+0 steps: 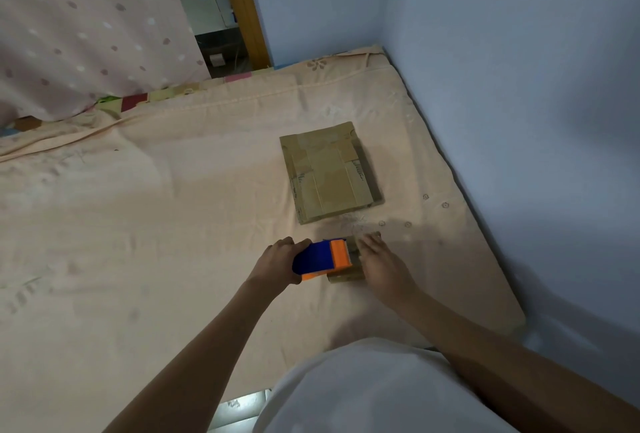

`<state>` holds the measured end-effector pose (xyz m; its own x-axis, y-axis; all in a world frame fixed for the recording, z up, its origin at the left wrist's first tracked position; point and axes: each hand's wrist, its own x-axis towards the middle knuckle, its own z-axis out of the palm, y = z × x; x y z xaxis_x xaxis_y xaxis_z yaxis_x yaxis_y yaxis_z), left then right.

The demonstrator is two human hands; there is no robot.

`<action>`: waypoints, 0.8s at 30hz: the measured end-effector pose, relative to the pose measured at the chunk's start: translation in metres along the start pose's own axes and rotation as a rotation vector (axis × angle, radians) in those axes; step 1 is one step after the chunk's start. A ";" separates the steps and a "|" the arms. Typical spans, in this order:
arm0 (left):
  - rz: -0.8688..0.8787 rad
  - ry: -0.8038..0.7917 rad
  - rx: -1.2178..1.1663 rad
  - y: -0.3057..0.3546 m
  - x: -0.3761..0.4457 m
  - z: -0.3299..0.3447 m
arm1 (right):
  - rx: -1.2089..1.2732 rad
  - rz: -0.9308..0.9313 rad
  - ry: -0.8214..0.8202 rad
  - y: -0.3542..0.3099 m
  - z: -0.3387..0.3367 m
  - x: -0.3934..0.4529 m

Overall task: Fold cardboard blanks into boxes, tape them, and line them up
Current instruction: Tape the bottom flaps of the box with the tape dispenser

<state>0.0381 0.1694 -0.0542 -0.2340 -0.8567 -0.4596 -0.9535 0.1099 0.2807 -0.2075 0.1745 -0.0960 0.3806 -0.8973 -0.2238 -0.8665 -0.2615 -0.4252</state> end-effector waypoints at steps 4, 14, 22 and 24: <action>0.011 0.002 0.006 0.000 -0.001 -0.002 | -0.085 -0.113 -0.036 0.012 0.015 -0.013; 0.014 0.017 0.008 0.000 -0.005 -0.001 | -0.275 -0.107 0.064 0.013 0.037 -0.019; 0.046 0.028 0.021 -0.003 -0.009 -0.008 | -0.234 -0.040 0.121 0.026 0.038 -0.032; 0.058 0.031 0.034 0.000 -0.010 -0.009 | -0.277 -0.041 0.135 0.025 0.037 -0.032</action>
<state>0.0422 0.1737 -0.0424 -0.2833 -0.8634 -0.4174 -0.9446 0.1760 0.2771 -0.2296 0.2101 -0.1316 0.3867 -0.9183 -0.0852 -0.9135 -0.3687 -0.1721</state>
